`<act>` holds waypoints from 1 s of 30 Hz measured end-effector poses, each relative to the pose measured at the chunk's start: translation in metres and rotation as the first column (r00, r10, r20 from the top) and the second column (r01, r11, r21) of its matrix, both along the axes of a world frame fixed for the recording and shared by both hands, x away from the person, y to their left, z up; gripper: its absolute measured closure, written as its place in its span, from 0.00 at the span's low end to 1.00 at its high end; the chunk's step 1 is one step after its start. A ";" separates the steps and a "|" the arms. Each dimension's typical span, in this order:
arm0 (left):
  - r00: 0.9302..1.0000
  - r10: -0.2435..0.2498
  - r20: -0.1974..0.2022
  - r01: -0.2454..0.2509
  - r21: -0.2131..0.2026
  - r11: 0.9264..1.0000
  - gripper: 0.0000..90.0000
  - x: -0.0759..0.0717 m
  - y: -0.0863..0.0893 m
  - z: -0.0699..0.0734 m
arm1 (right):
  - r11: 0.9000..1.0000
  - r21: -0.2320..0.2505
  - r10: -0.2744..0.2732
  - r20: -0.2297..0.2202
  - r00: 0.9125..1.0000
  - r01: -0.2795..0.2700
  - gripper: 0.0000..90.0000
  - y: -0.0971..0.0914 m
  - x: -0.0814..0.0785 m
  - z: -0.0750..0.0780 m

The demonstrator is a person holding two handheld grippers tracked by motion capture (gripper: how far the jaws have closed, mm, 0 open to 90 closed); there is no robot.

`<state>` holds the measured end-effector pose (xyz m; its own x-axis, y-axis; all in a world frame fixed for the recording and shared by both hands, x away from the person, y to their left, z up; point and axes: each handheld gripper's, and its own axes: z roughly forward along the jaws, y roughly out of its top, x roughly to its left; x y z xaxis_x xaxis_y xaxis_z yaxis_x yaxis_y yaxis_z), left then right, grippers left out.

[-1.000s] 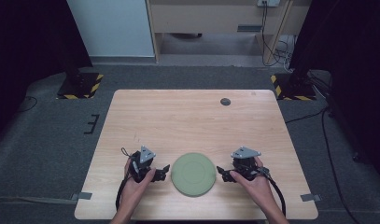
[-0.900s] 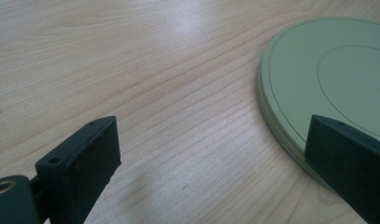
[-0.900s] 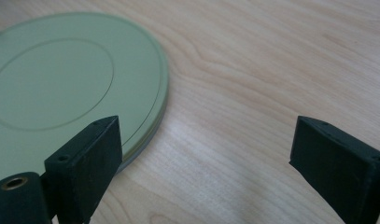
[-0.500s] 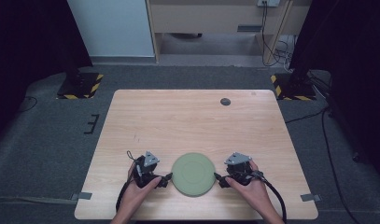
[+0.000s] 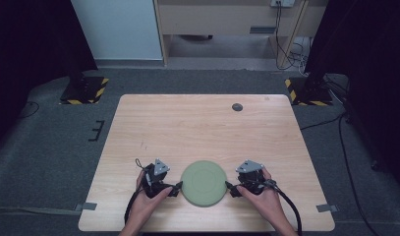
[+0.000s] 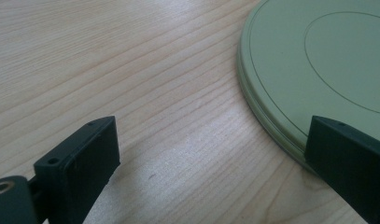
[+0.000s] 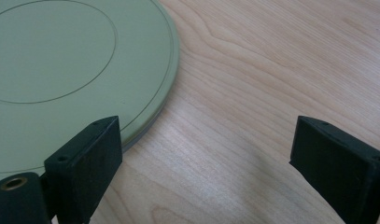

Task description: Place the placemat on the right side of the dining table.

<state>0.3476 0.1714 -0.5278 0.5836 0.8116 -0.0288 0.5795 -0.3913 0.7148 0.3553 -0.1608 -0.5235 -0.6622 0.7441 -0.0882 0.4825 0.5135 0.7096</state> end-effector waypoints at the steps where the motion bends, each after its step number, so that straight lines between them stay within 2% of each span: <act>1: 1.000 0.003 0.002 -0.003 0.003 1.000 0.03 0.001 0.000 0.000 | 1.000 0.003 -0.008 -0.001 1.000 0.008 0.10 0.000 0.000 0.000; 9: 1.000 0.019 0.016 -0.019 0.003 1.000 0.02 0.005 -0.001 0.000 | 0.999 0.001 -0.032 0.011 0.999 0.032 0.10 -0.001 0.006 -0.003; 12: 1.000 0.019 0.019 -0.019 -0.006 1.000 0.04 0.004 0.000 0.001 | 1.000 0.006 -0.027 0.008 1.000 0.027 0.14 -0.001 0.004 -0.002; 16: 1.000 0.003 0.018 -0.003 -0.003 1.000 0.04 0.000 -0.002 0.002 | 1.000 -0.005 0.002 0.007 1.000 -0.002 0.14 0.001 -0.002 0.001; 19: 1.000 0.007 0.019 -0.007 0.003 1.000 0.04 0.000 -0.002 0.002 | 1.000 -0.008 0.001 0.011 1.000 -0.001 0.14 0.001 -0.004 0.001; 23: 1.000 0.017 0.022 -0.017 0.006 1.000 0.03 0.000 -0.003 0.001 | 1.000 -0.003 -0.009 0.002 1.000 0.009 0.11 0.001 -0.001 0.000; 30: 1.000 0.020 0.019 -0.021 0.014 1.000 0.01 0.003 -0.004 0.002 | 0.999 -0.009 -0.039 0.017 0.999 0.039 0.10 0.001 0.003 -0.001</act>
<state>0.3505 0.1674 -0.5262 0.5672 0.8236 -0.0063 0.5739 -0.3897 0.7203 0.3582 -0.1599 -0.5248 -0.6310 0.7685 -0.1062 0.4906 0.5013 0.7128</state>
